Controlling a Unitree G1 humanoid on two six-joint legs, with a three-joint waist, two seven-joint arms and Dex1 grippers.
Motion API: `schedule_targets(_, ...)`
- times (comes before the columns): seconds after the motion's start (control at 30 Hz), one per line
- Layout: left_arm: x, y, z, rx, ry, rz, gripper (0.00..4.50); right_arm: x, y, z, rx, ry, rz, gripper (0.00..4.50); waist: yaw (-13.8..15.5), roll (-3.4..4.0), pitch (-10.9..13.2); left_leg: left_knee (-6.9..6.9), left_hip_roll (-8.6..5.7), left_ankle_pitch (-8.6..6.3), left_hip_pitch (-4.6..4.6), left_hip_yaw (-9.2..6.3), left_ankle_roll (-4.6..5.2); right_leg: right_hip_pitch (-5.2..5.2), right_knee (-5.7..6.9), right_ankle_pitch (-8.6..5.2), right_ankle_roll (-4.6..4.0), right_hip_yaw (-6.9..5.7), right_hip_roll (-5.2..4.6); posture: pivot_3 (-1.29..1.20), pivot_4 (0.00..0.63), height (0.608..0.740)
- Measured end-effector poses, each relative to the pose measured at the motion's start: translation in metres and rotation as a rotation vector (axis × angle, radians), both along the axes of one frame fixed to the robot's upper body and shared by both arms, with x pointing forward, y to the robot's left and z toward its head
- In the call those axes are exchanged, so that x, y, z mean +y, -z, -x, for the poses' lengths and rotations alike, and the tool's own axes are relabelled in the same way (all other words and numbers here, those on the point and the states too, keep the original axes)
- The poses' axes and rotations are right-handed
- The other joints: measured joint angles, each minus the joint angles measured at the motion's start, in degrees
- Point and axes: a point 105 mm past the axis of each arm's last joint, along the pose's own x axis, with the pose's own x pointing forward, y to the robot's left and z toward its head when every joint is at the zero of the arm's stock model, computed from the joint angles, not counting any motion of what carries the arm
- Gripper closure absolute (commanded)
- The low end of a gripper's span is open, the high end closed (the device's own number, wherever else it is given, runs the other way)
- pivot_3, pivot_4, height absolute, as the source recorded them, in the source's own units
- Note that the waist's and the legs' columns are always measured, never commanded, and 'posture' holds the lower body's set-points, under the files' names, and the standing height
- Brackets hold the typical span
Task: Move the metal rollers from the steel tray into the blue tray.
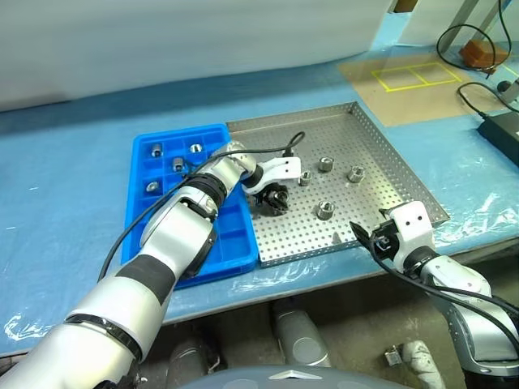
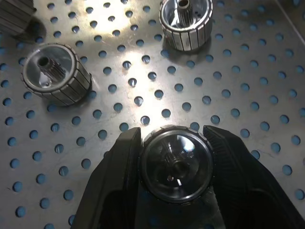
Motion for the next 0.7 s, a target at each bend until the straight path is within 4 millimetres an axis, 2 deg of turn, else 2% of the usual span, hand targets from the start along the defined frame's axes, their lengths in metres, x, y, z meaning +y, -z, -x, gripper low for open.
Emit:
schedule_targets(0.1, -0.001, -0.028, 0.002, 0.014, 0.043, 0.144, 2.76, 0.005, -0.011, -0.003, -0.017, -0.035, -0.047, 0.77, 0.0, 0.08, 0.0, -0.09, 0.08, 0.01, -0.26, 0.04, 0.38, -0.26, 0.05, -0.04, 0.07, -0.09, 0.00, -0.68, 0.150, 0.740)
schedule_targets(0.2, 0.001, -0.057, 0.007, 0.085, 0.085, 0.289, 2.76, 0.013, -0.032, -0.008, -0.073, -0.090, -0.071, 0.77, 0.2, 0.11, 0.0, -0.09, 0.15, 0.00, -0.43, 0.05, 0.43, -0.51, 0.32, -0.05, 0.09, -0.15, 0.00, -0.67, 0.150, 0.740)
schedule_targets(0.33, 0.015, -0.086, 0.011, 0.090, 0.105, 0.400, 2.76, 0.021, -0.057, -0.016, -0.131, -0.156, -0.051, 0.77, 0.5, 0.15, 0.0, -0.05, 0.18, 0.01, -0.18, 0.08, 0.42, -0.40, 0.58, -0.08, 0.08, -0.17, -0.02, -0.64, 0.150, 0.740)
schedule_targets(0.57, 0.046, -0.106, 0.029, 0.085, 0.103, 0.563, 2.76, 0.037, -0.092, -0.036, -0.213, -0.274, -0.023, 0.77, 0.5, 0.39, 0.6, 0.03, 0.16, 0.06, 0.32, 0.07, -0.06, 0.05, 0.60, -0.09, 0.09, -0.14, -0.02, -0.50, 0.150, 0.740)
schedule_targets(0.7, 0.069, -0.109, 0.032, 0.036, 0.003, 0.593, 2.76, 0.056, -0.096, -0.045, -0.201, -0.379, -0.031, 0.77, 1.7, 0.45, 0.7, 0.04, 0.22, 0.21, 0.34, 0.04, 0.08, 0.00, 0.79, -0.09, 0.08, -0.16, 0.01, -0.38, 0.150, 0.740)
